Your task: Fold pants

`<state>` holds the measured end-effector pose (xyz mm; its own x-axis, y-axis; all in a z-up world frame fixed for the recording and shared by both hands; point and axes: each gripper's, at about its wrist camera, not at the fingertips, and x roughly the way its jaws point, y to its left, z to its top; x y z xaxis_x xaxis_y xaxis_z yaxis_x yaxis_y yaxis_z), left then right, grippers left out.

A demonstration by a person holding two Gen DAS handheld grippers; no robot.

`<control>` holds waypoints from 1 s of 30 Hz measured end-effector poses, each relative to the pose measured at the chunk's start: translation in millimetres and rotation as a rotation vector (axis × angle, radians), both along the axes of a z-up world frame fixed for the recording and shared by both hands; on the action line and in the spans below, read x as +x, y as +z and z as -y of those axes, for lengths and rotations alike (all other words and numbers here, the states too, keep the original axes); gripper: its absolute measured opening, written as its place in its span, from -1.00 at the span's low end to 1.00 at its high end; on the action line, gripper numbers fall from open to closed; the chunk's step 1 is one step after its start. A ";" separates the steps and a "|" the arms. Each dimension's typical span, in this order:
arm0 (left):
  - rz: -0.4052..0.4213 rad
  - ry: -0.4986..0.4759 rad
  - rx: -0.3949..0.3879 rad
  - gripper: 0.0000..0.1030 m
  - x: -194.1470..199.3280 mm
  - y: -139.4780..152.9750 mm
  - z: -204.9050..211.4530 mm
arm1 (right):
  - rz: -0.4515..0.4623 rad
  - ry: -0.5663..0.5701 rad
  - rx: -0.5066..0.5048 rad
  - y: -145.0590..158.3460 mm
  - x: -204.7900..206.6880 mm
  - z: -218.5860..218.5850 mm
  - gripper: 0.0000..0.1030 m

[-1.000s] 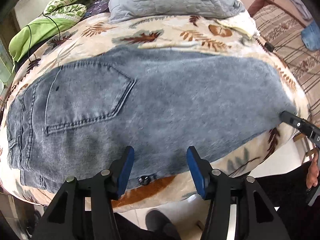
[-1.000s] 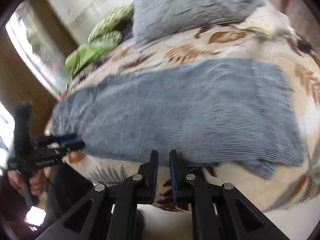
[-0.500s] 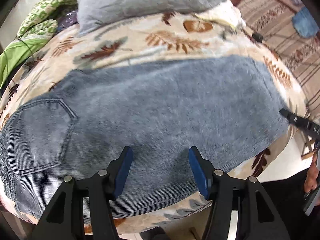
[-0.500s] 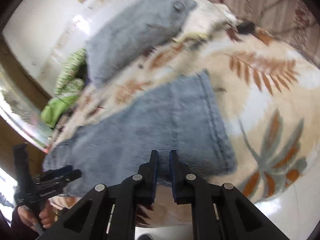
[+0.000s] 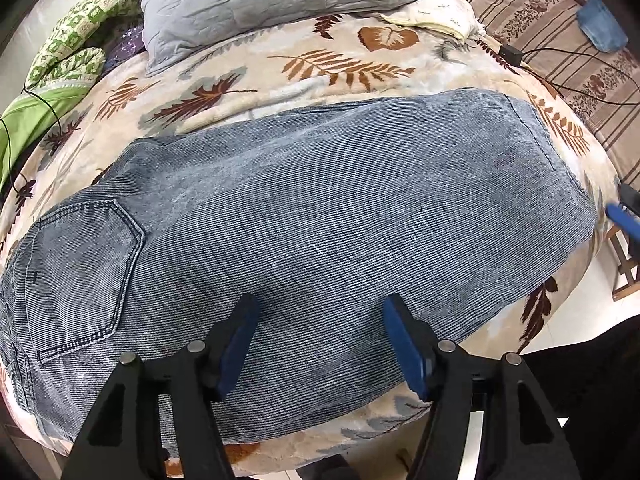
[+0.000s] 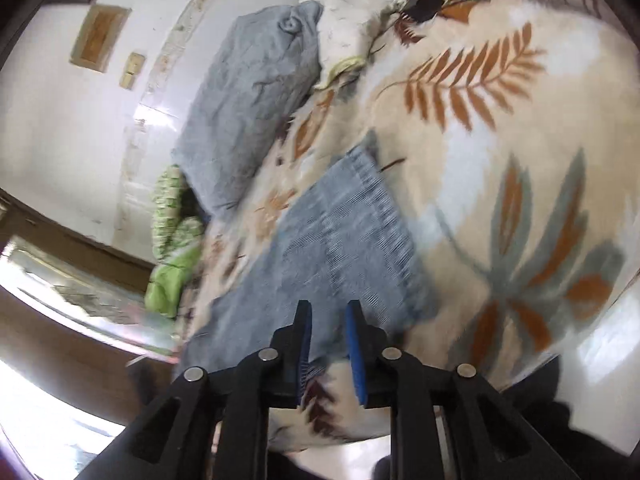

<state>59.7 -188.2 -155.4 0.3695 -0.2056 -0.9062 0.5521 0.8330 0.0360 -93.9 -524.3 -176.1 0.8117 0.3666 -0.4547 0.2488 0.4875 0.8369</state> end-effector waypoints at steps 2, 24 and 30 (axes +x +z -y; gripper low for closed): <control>-0.001 -0.003 0.000 0.29 1.0 0.0 0.4 | 0.005 0.000 0.058 -5.2 -8.7 -9.7 0.54; -0.019 0.003 -0.021 0.29 4.0 1.1 -0.6 | 0.008 -0.200 0.399 -63.8 23.2 -34.5 0.66; -0.026 0.001 -0.023 0.29 4.4 2.0 -1.6 | -0.025 -0.295 0.269 -54.6 21.7 -22.1 -0.46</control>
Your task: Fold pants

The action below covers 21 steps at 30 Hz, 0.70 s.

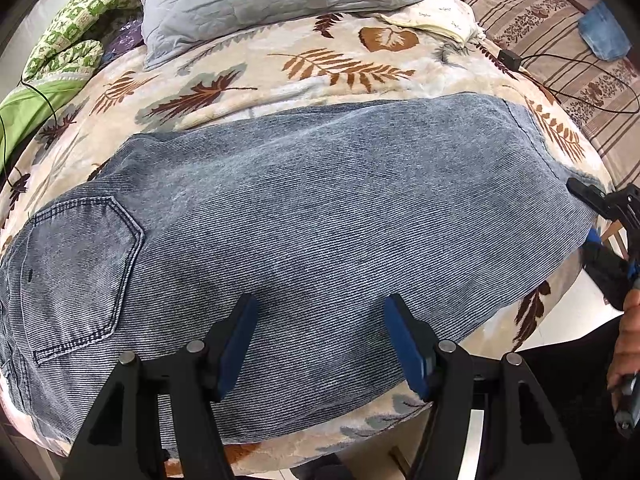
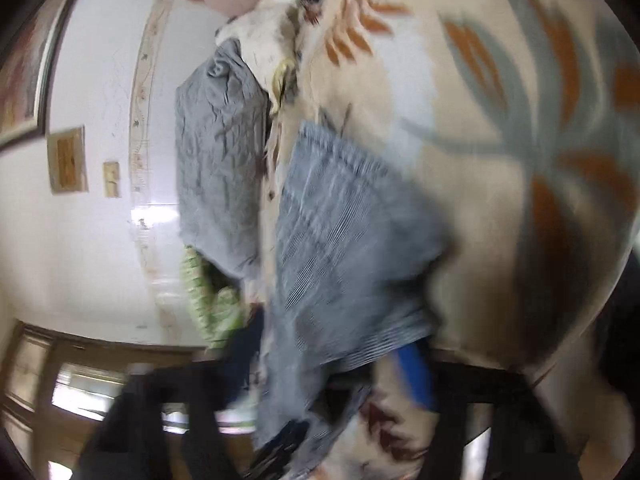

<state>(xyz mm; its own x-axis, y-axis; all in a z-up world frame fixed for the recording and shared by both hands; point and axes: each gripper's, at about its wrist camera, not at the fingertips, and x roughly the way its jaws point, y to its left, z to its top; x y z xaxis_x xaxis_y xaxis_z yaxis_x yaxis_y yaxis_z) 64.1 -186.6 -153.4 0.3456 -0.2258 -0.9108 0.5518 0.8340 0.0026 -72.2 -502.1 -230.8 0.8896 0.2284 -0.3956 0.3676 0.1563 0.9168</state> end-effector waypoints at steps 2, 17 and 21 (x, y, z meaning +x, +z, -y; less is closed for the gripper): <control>-0.002 0.000 0.001 0.29 0.3 0.2 0.2 | -0.015 -0.004 -0.011 1.5 2.7 6.3 -0.57; 0.025 -0.027 0.009 0.30 -4.1 -0.6 3.3 | -0.107 -0.079 -0.384 57.9 3.6 61.1 -0.68; 0.006 -0.027 0.000 0.30 -2.7 0.9 -0.6 | -0.073 -0.123 -0.503 81.5 -9.4 56.5 -0.67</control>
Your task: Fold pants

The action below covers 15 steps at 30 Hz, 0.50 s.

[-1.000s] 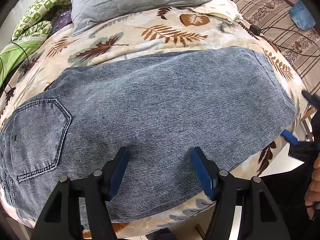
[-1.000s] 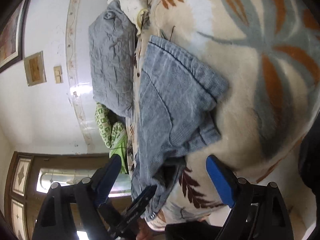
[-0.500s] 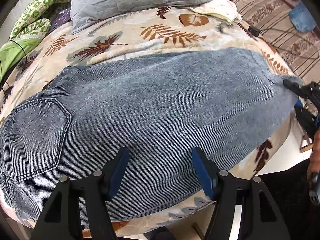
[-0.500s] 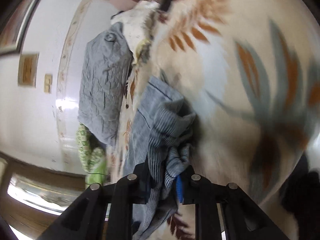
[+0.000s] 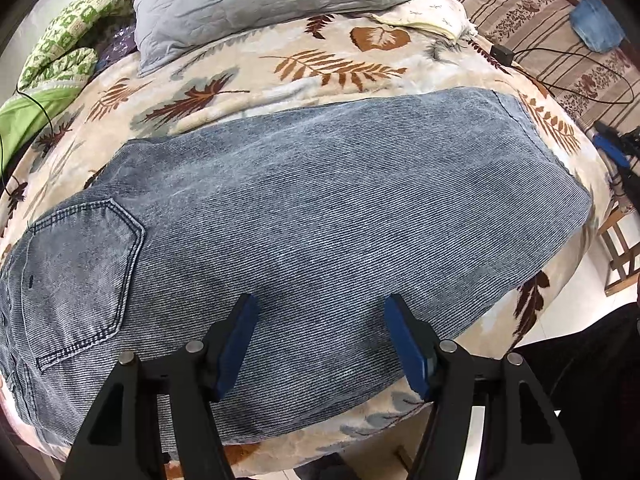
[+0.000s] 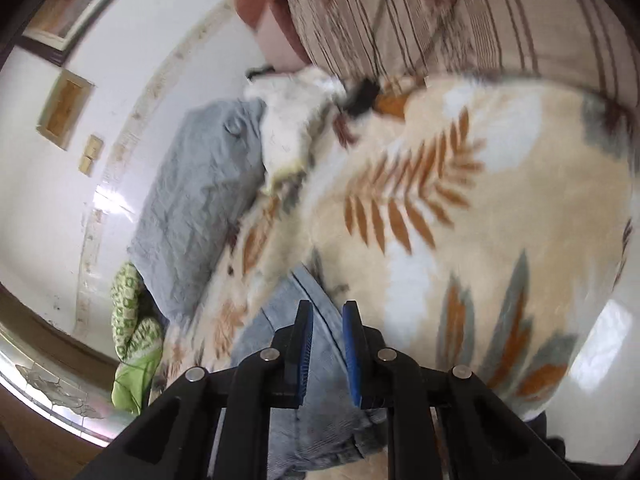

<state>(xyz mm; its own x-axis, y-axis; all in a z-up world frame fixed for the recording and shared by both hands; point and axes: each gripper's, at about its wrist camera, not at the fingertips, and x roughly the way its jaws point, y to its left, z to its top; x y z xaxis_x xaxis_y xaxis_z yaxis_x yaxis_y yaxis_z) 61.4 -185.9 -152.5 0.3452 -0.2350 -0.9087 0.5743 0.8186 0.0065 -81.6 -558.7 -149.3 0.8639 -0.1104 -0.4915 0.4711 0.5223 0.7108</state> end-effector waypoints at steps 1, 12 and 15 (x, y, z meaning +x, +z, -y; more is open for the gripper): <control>0.000 0.002 0.003 0.30 -0.1 0.5 -1.5 | 0.007 0.022 -0.048 9.9 3.2 -8.1 -0.67; 0.017 0.045 0.033 0.39 4.8 -0.2 -21.5 | 0.071 0.294 0.312 -20.1 -12.1 -53.3 -0.63; 0.018 0.043 0.008 0.39 4.5 -0.5 -24.4 | -0.035 0.242 0.353 -45.6 -31.0 -55.6 -0.56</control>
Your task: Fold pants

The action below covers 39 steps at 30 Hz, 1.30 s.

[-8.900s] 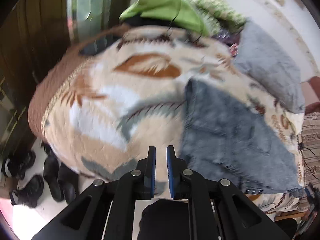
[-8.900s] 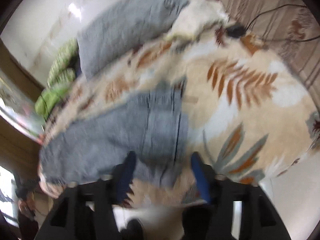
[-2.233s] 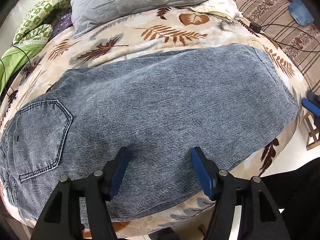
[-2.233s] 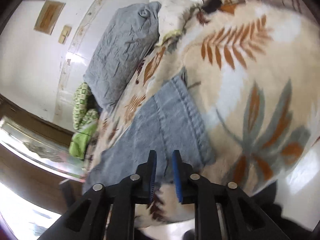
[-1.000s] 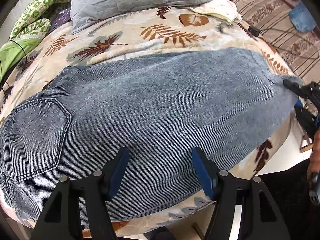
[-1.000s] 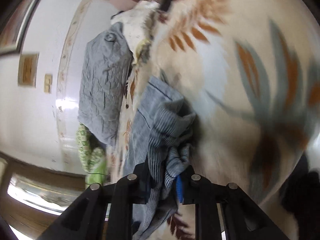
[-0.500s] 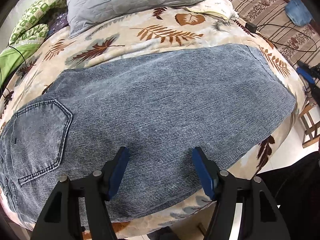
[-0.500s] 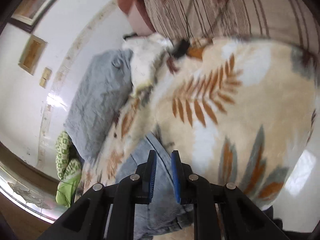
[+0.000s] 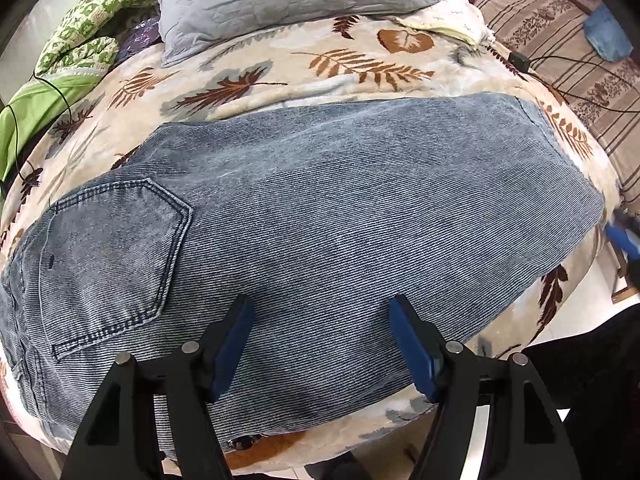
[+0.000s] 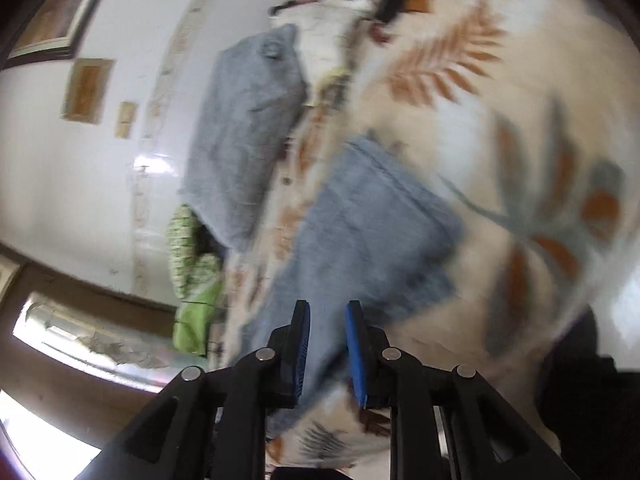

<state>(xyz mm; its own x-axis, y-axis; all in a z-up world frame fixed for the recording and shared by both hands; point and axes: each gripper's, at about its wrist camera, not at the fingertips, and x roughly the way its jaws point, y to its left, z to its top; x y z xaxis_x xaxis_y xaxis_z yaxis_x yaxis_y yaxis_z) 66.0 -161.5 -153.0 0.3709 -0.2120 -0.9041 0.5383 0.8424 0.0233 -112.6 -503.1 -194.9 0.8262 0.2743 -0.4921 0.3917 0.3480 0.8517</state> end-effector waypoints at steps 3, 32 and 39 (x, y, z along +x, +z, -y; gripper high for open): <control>-0.007 0.003 -0.008 0.39 1.5 0.8 -0.5 | -0.022 -0.034 0.113 -24.8 -2.7 5.6 -0.56; -0.034 0.015 -0.017 0.39 3.4 3.6 -2.0 | 0.012 -0.171 0.267 -46.2 27.0 15.1 0.14; -0.050 0.020 -0.030 0.39 5.4 3.7 -4.0 | -0.049 -0.138 0.122 -42.4 44.4 20.1 -0.81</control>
<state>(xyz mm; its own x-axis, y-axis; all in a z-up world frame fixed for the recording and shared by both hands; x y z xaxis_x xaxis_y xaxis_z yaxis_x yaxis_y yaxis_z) 71.3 -157.5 -149.3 0.3298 -0.2323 -0.9150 0.5215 0.8528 -0.0285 -68.2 -523.2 -237.2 0.8362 0.2197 -0.5025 0.4705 0.1834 0.8631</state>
